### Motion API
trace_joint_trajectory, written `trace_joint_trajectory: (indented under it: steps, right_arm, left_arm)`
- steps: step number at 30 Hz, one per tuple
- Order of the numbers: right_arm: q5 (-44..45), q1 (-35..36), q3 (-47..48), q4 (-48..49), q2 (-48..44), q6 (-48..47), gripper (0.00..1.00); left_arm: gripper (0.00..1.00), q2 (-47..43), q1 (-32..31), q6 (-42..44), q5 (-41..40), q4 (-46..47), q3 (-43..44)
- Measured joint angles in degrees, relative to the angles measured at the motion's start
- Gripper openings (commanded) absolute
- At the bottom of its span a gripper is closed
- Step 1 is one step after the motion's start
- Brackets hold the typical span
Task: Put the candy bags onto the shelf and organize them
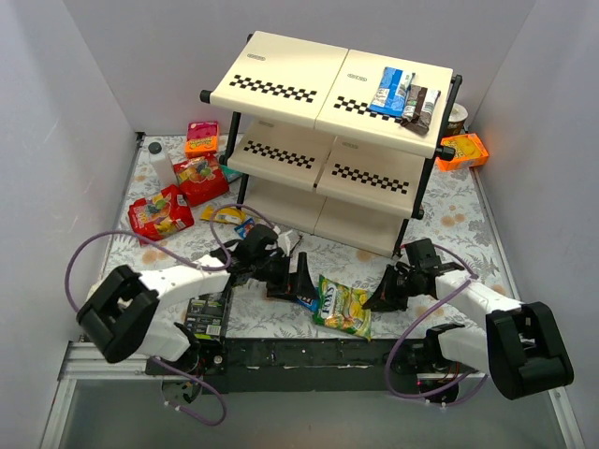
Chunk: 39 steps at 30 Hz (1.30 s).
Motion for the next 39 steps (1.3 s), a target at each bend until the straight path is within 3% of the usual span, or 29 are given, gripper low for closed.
trace_joint_trajectory:
  steps: [6,13,23,29,30,31,34,39]
  right_arm:
    - [-1.7,0.0,0.1,2.5,2.6,-0.5,0.01]
    - [-3.1,0.0,-0.1,4.2,4.0,-1.0,0.01]
    - [-3.3,0.0,-0.5,4.7,3.4,-1.2,0.01]
    - [-3.4,-0.1,-1.5,5.7,2.1,-1.2,0.01]
    - [-3.4,-0.1,-1.6,5.7,2.0,-1.2,0.03]
    - [-3.4,0.0,-1.6,5.7,1.8,-1.2,0.16]
    - [-3.3,0.0,-1.8,5.6,1.1,-1.1,0.39]
    - [-1.2,0.1,-0.9,2.9,-2.7,-0.6,0.58]
  left_arm:
    - [0.77,11.6,-5.9,0.2,-1.5,3.1,5.2]
    - [0.73,16.6,-6.5,-0.3,-2.4,6.0,8.6]
    - [0.45,21.0,-8.7,-1.0,1.0,7.5,10.5]
    - [0.12,21.0,-8.9,-2.2,1.0,7.8,10.3]
    - [0.05,21.0,-9.0,-2.5,1.1,8.2,10.3]
    - [0.0,21.0,-9.1,-2.8,1.2,8.6,10.3]
    - [0.0,21.0,-9.2,-3.4,1.4,8.9,10.4]
    - [0.0,20.2,-9.2,-3.9,0.4,5.8,11.4]
